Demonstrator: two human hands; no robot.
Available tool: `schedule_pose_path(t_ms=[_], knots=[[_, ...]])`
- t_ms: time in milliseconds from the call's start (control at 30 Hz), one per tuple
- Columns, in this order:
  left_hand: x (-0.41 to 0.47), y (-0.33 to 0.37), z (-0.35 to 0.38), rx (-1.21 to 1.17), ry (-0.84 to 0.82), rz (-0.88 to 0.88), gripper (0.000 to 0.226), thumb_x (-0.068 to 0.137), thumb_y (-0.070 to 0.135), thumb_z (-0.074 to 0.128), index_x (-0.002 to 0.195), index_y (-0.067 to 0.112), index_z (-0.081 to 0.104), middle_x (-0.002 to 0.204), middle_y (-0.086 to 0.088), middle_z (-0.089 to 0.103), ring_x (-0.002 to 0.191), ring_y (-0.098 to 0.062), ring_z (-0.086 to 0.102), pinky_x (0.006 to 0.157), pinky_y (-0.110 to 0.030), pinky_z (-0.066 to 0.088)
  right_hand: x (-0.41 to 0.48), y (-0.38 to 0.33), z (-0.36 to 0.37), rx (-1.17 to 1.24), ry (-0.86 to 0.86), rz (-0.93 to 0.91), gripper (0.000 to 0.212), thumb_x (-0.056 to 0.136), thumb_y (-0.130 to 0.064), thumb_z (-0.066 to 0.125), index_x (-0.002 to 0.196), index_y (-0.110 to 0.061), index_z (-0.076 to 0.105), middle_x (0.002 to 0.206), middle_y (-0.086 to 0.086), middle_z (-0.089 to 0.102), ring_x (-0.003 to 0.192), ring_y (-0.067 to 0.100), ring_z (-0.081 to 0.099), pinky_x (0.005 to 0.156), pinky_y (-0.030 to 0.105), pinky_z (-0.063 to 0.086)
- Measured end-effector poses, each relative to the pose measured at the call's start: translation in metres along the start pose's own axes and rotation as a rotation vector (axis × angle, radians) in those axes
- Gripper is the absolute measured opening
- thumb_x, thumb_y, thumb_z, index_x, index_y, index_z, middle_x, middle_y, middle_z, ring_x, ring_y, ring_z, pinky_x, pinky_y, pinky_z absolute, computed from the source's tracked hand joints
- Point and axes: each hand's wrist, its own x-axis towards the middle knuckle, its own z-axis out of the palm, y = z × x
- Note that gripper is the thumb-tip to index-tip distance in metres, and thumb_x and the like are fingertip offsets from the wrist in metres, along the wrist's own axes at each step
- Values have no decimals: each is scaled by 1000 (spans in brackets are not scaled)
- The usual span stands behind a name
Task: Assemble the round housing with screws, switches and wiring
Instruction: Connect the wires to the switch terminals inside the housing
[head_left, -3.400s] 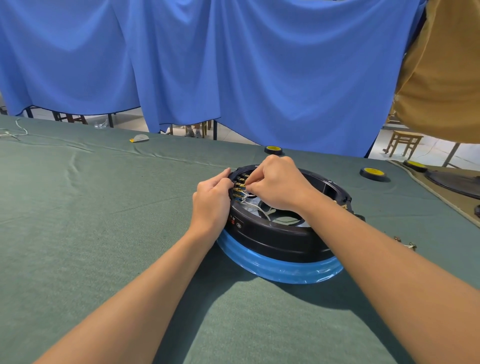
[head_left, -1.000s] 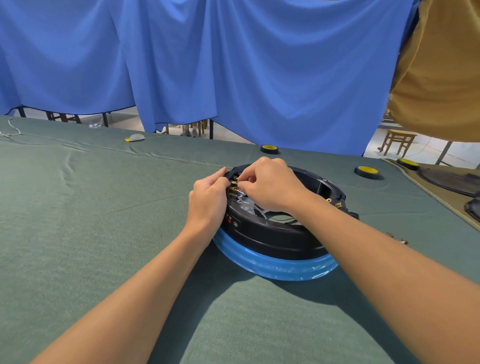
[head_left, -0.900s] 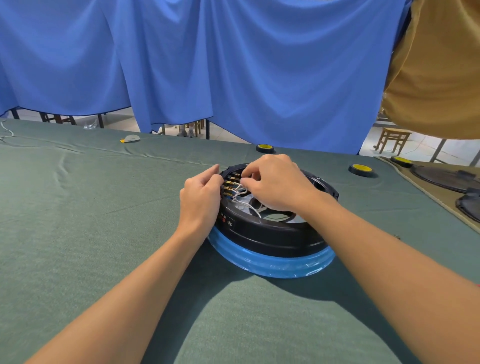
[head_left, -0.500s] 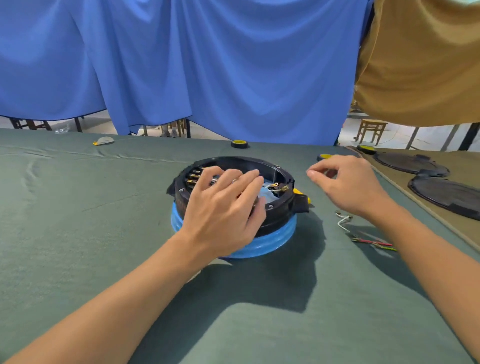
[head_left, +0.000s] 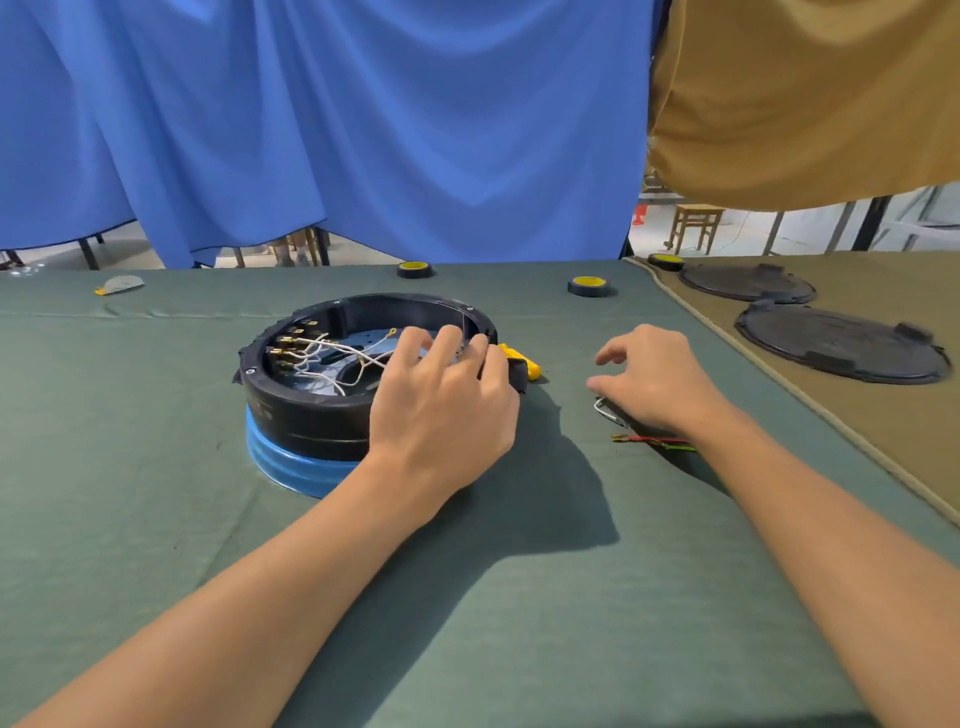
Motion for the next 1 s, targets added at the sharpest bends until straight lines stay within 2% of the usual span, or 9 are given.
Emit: schedule_pose_path(t_ms=[133,300,467,600,667,767,833,900,1000], knots=[[-2,1,0,-3,-55,-11,27,87,16,44,64,13,57,68,-1,65,73,-26,61,71,-38,47,-3,0,0,18,-71,164,25,86,-28,69,92,-4,73,98,15,70,100,32,58,83,40,53],[-3,0,-4,-33,-101,-32,23,85,17,47,66,14,59,72,0,67,76,-26,62,75,-39,45,-8,-6,6,234,-64,187,12,82,-21,75,89,-11,74,96,9,71,102,25,59,84,36,52],[-5,-2,-7,-132,-79,-39,23,85,18,49,68,13,63,75,1,70,78,-24,63,79,-39,42,-12,-9,6,380,-24,55,24,79,-15,79,98,-19,67,91,-1,67,91,16,62,71,23,43],[-6,-6,-9,-225,-88,-48,20,84,17,49,75,11,67,81,1,71,80,-24,64,82,-38,40,-14,-18,2,547,24,-30,37,75,-13,81,109,-20,66,88,-4,69,74,7,68,62,11,45],[-5,-8,-12,-277,-94,-43,20,83,16,50,78,10,68,87,0,72,83,-24,65,84,-38,40,-13,-24,-2,627,59,-26,39,74,-16,83,110,-18,68,95,-4,71,78,6,69,67,13,47],[-2,-16,-18,-370,-98,-61,20,83,16,51,82,10,71,102,0,73,88,-23,66,84,-37,42,-12,-37,-12,705,68,-24,21,73,-20,84,91,-12,75,84,0,74,80,11,70,72,22,51],[5,-31,-20,-402,-124,-134,21,83,17,54,88,12,73,115,0,71,94,-21,66,85,-36,42,-14,-51,-20,822,11,-79,10,77,-10,79,82,-3,74,75,9,73,73,20,71,71,30,57],[12,-53,-20,-427,-163,-284,26,84,19,54,99,14,74,122,1,69,102,-21,64,90,-35,38,-16,-67,-28,942,-58,-147,8,82,-3,73,81,3,70,70,13,70,62,18,67,62,27,55],[19,-91,-17,-494,-190,-542,30,88,16,55,114,15,70,117,-4,70,107,-26,59,97,-38,37,-17,-94,-39,994,-81,-225,9,87,-3,67,81,3,66,68,9,69,54,13,62,55,23,51]])
